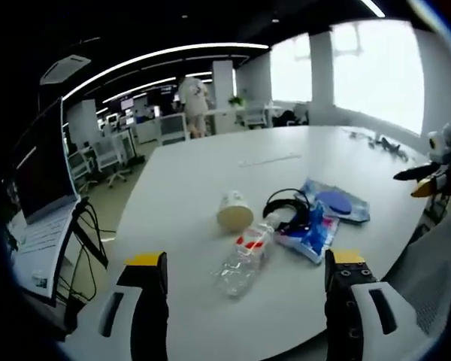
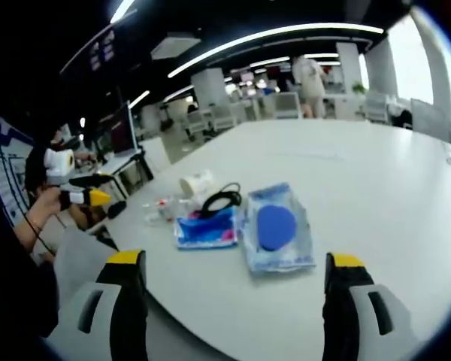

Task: Arrange the tabletop items into an orderly group along one side of the table until the central work area is clear of visible clutter.

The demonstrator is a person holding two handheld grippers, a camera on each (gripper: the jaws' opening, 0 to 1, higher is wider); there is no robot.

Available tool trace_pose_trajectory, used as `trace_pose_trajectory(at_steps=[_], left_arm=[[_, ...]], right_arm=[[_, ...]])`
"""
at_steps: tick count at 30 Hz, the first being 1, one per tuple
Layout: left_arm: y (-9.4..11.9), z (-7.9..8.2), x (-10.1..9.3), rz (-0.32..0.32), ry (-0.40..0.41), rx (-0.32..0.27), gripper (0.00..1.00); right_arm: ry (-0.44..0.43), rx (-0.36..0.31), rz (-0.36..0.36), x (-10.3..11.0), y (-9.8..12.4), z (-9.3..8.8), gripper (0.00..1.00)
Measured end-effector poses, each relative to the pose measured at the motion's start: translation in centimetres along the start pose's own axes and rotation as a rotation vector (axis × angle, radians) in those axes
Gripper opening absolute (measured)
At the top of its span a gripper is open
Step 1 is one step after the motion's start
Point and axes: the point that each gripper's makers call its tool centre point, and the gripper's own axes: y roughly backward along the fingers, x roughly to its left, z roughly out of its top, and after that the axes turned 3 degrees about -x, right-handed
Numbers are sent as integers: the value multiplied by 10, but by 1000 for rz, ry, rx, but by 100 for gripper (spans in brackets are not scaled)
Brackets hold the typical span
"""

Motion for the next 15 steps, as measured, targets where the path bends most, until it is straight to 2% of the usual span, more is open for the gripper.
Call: trace_pose_trajectory(at_steps=[2, 4, 13, 15], left_arm=[[0, 3, -1, -13, 11, -17, 91], [0, 3, 0, -7, 11, -11, 88], [-2, 0, -1, -15, 19, -1, 90], [-3, -2, -2, -19, 19, 8, 90]], right_arm=[[2, 0, -1, 0, 0, 0, 96], [4, 3, -2, 0, -1, 0, 96], [22, 15, -3, 4, -2, 0, 96], [60, 17, -27, 0, -3, -1, 96]])
